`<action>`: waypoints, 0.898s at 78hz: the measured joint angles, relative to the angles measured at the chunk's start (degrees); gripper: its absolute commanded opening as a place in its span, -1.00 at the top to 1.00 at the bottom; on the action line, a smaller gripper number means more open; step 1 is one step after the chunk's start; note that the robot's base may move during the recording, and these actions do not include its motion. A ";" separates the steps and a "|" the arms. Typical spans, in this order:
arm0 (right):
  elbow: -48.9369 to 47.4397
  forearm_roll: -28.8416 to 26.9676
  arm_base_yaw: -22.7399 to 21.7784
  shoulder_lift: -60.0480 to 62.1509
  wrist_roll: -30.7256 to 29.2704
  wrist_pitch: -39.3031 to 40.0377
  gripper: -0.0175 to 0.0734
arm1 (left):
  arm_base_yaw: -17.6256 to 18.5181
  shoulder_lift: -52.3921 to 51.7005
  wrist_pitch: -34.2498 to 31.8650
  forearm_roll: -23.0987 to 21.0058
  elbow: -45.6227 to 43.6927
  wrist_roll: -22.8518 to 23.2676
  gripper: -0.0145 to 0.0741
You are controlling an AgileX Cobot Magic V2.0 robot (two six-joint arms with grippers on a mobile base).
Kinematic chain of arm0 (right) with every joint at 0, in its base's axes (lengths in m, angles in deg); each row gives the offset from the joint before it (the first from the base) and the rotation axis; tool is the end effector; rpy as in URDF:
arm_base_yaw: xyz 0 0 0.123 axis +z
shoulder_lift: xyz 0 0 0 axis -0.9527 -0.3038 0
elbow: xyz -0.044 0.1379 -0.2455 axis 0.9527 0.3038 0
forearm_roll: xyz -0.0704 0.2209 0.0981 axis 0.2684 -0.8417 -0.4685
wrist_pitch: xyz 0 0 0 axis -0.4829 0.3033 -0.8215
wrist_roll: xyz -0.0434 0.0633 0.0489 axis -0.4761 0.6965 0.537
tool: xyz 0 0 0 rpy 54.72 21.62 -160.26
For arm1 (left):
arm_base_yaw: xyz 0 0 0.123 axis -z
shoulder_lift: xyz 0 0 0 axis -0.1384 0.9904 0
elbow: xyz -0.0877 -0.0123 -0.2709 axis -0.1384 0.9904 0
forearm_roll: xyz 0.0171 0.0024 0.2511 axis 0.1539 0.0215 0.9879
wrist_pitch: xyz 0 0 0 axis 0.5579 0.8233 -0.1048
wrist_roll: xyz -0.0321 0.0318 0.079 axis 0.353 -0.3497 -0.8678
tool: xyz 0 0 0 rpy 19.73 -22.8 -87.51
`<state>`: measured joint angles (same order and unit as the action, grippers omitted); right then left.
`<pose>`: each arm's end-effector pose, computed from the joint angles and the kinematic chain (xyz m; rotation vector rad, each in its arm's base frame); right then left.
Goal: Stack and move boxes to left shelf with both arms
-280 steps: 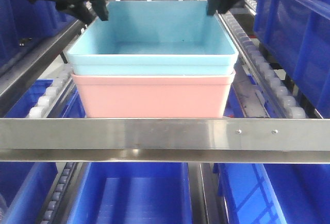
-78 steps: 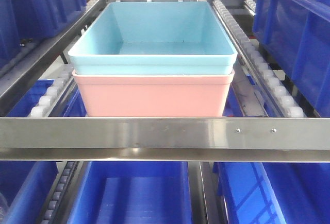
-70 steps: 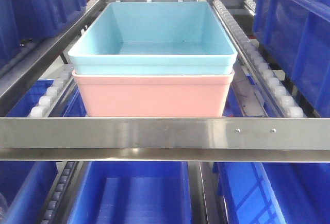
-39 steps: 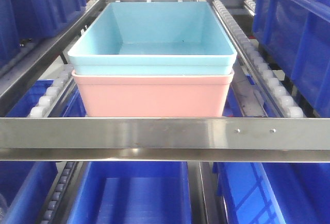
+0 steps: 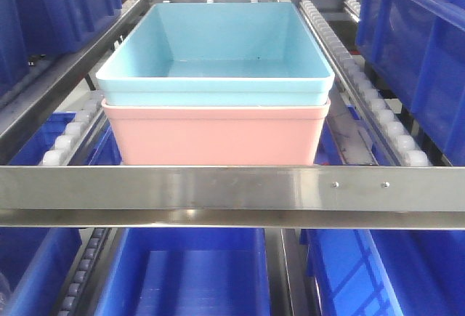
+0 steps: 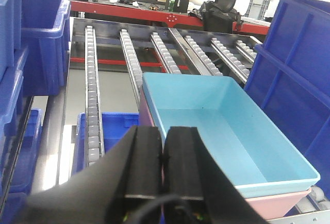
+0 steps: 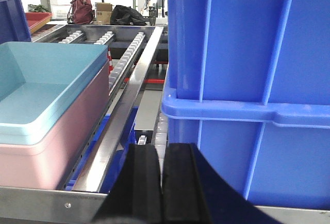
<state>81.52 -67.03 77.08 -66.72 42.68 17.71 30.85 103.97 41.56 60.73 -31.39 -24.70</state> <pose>0.0563 0.0048 0.2077 -0.0329 1.4586 0.1007 0.0878 -0.0340 0.3379 0.1732 1.5212 -0.4076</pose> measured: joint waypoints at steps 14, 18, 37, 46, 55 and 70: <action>0.00 -0.12 0.00 0.00 0.00 0.00 0.51 | 0.00 0.00 0.00 0.00 0.00 0.00 0.68; 0.00 -0.12 0.00 0.00 0.00 0.00 0.51 | 0.00 0.00 0.00 0.00 0.00 0.00 0.68; 0.00 -0.12 0.00 0.00 0.00 0.00 0.51 | 0.00 0.00 0.00 0.00 0.56 0.00 0.67; 0.00 -0.12 0.00 0.00 0.00 0.00 0.51 | -0.72 -0.73 -1.05 -2.65 4.09 0.00 0.67; 0.00 -0.12 0.00 0.00 0.00 0.00 0.51 | -3.97 -4.04 -1.67 -10.86 9.21 -2.64 0.67; 0.00 -0.12 0.00 0.00 0.11 0.00 0.51 | -12.62 -13.40 -3.17 -21.85 18.16 -18.39 0.67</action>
<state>81.52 -67.16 77.08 -66.72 42.79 17.71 18.23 90.57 38.39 38.88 -13.24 -43.09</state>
